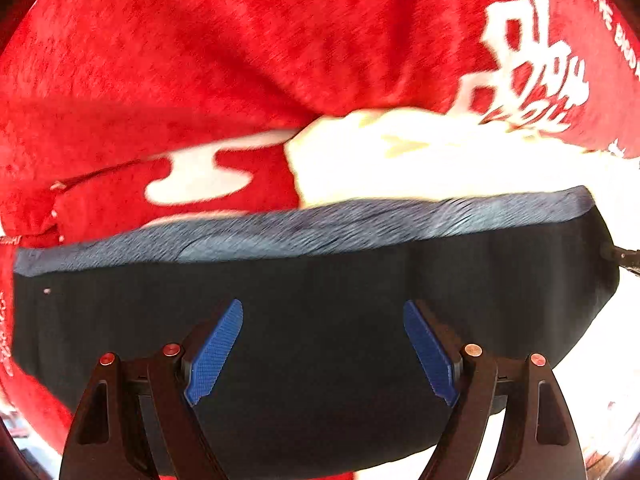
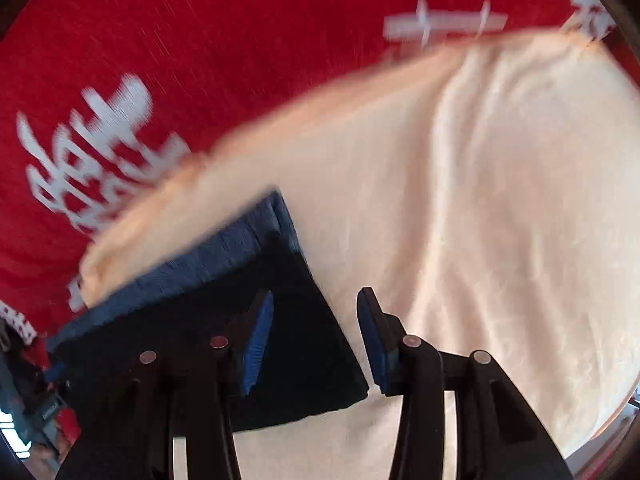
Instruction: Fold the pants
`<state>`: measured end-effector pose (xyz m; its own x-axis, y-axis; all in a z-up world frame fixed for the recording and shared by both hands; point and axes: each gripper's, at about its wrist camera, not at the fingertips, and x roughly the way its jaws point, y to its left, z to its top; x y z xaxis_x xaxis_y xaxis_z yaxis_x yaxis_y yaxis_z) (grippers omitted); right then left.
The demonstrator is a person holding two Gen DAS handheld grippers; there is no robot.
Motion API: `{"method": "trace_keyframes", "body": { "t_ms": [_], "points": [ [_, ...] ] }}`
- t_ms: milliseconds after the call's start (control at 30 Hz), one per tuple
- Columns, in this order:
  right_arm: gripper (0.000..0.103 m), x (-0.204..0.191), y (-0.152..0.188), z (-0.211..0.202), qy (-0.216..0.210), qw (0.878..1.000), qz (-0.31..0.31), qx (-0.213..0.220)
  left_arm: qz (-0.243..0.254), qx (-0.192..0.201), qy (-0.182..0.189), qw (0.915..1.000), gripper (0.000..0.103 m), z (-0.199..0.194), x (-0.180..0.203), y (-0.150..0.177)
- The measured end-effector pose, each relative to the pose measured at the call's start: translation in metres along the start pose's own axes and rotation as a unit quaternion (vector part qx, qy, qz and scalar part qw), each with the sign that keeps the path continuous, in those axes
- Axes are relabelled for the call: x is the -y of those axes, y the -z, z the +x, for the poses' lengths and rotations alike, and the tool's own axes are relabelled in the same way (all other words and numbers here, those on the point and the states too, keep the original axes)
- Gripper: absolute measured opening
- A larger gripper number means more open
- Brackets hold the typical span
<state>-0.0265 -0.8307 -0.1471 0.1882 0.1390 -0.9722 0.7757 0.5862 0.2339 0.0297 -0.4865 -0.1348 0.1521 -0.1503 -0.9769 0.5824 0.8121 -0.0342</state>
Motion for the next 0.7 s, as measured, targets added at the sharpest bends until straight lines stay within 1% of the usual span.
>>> {"method": "trace_keyframes", "body": {
  "t_ms": [33,67,100,133,167,200,233,267,300,333,367,433,467,533,567,600,633,667,700],
  "points": [
    [0.017,-0.007,0.001,-0.002,0.011,1.0,-0.022,0.006,0.006,0.008,-0.004,0.9999,0.084,0.0,0.004,-0.001],
    [0.016,-0.015,0.0,-0.007,0.014,0.999,-0.048,0.017,0.018,0.012,-0.026,0.9994,0.084,0.006,0.009,-0.004],
    [0.016,-0.018,0.0,-0.011,0.017,0.998,-0.059,0.028,0.032,0.005,-0.056,0.9979,0.084,0.017,0.011,-0.005],
    [0.016,-0.015,-0.002,-0.011,0.035,0.997,-0.062,0.03,0.039,-0.01,-0.082,0.9958,0.084,0.027,0.01,-0.007],
    [0.016,-0.008,-0.005,-0.005,0.058,0.997,-0.054,0.024,0.035,-0.026,-0.093,0.9947,0.084,0.035,0.005,-0.008],
    [0.016,0.005,-0.009,0.001,0.078,0.996,-0.028,0.019,0.013,-0.029,-0.069,0.9971,0.084,0.033,-0.003,-0.011],
    [0.016,0.016,-0.012,0.001,0.11,0.994,0.0,0.019,-0.003,-0.021,-0.06,0.998,0.084,0.025,-0.01,-0.013],
    [0.018,0.025,-0.013,-0.004,0.124,0.992,0.027,0.027,-0.005,-0.011,-0.061,0.998,0.084,0.019,-0.013,-0.015],
    [0.02,0.028,-0.013,-0.011,0.101,0.993,0.042,0.038,0.001,0.001,-0.062,0.9981,0.084,0.011,-0.014,-0.017],
    [0.02,0.026,-0.01,-0.02,0.061,0.996,0.048,0.053,0.002,0.008,-0.061,0.9981,0.084,0.008,-0.015,-0.019],
    [0.02,0.018,-0.007,-0.028,0.026,0.997,0.037,0.064,0.0,0.013,-0.058,0.9982,0.084,0.006,-0.015,-0.022],
    [0.02,-0.017,-0.001,-0.032,-0.018,0.997,-0.027,0.069,-0.009,0.017,-0.062,0.9979,0.084,0.009,-0.015,-0.026],
    [0.02,-0.044,0.002,-0.026,-0.053,0.995,-0.064,0.057,-0.016,0.013,-0.069,0.9974,0.084,0.016,-0.016,-0.028],
    [0.02,-0.086,0.008,-0.009,-0.101,0.988,-0.109,0.03,-0.045,-0.002,-0.078,0.996,0.084,0.038,-0.026,-0.032],
    [0.024,-0.108,0.011,0.003,-0.113,0.985,-0.131,0.022,-0.063,0.004,-0.069,0.9956,0.091,0.045,-0.032,-0.032],
    [0.026,-0.128,0.014,0.018,-0.118,0.981,-0.151,0.016,-0.076,0.014,-0.078,0.9939,0.097,0.048,-0.039,-0.035],
    [0.03,-0.143,0.016,0.03,-0.119,0.979,-0.166,0.011,-0.076,0.012,-0.085,0.9935,0.097,0.052,-0.042,-0.039],
    [0.032,-0.155,0.018,0.046,-0.112,0.978,-0.176,0.006,-0.075,0.009,-0.083,0.9936,0.097,0.053,-0.047,-0.044],
    [0.032,-0.161,0.016,0.063,-0.089,0.979,-0.184,0.001,-0.079,0.009,-0.087,0.993,0.097,0.05,-0.054,-0.048]
  ]
}}
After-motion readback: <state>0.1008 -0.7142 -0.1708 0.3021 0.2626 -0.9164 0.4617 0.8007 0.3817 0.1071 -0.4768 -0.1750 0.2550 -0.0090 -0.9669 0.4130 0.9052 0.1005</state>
